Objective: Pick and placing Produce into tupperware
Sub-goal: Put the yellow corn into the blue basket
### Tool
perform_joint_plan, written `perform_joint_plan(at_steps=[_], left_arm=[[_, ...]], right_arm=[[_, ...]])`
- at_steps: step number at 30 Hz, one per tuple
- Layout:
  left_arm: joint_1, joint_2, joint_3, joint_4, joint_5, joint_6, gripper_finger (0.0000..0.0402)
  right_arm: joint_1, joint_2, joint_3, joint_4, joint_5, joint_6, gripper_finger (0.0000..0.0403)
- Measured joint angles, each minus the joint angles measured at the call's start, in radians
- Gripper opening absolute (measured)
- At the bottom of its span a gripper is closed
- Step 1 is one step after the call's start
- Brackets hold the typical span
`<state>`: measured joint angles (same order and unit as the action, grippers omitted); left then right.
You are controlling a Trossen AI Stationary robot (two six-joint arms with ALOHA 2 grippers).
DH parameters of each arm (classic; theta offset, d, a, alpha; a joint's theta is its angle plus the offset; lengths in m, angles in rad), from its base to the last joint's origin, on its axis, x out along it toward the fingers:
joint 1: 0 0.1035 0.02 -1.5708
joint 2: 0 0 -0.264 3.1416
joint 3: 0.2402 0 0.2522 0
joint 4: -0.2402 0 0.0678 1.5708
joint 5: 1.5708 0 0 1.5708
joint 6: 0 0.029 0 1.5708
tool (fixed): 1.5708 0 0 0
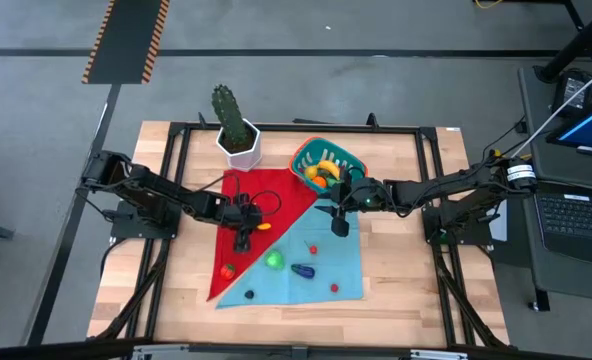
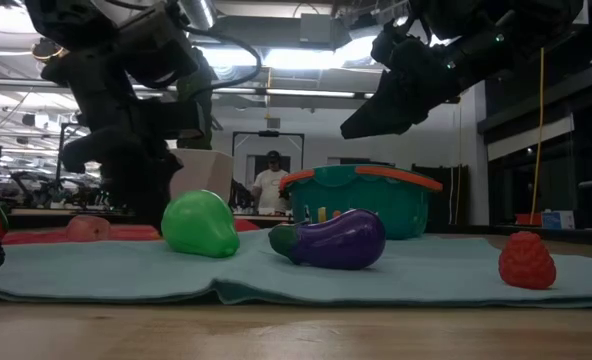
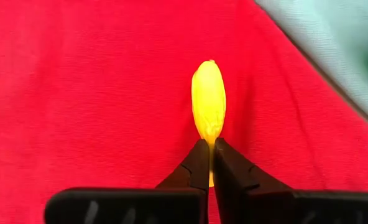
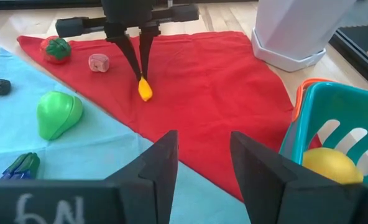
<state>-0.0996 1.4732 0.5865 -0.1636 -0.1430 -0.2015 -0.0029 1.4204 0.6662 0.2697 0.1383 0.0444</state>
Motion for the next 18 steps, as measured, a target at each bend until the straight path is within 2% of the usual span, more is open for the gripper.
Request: perform_joint_plan(at_steps=[11, 18], left_arm=[[0.048, -0.112, 0.000, -0.014, 0.095, 0.073, 0.0002], [0.093, -0.268, 0.000, -0.168, 0.102, 0.100, 0.0001]], right_arm=[[0.000, 0.000, 0.000, -0.002, 0.000, 0.000, 0.0149], [0.000, 0.000, 0.000, -0.002, 0.000, 0.000, 0.0149]])
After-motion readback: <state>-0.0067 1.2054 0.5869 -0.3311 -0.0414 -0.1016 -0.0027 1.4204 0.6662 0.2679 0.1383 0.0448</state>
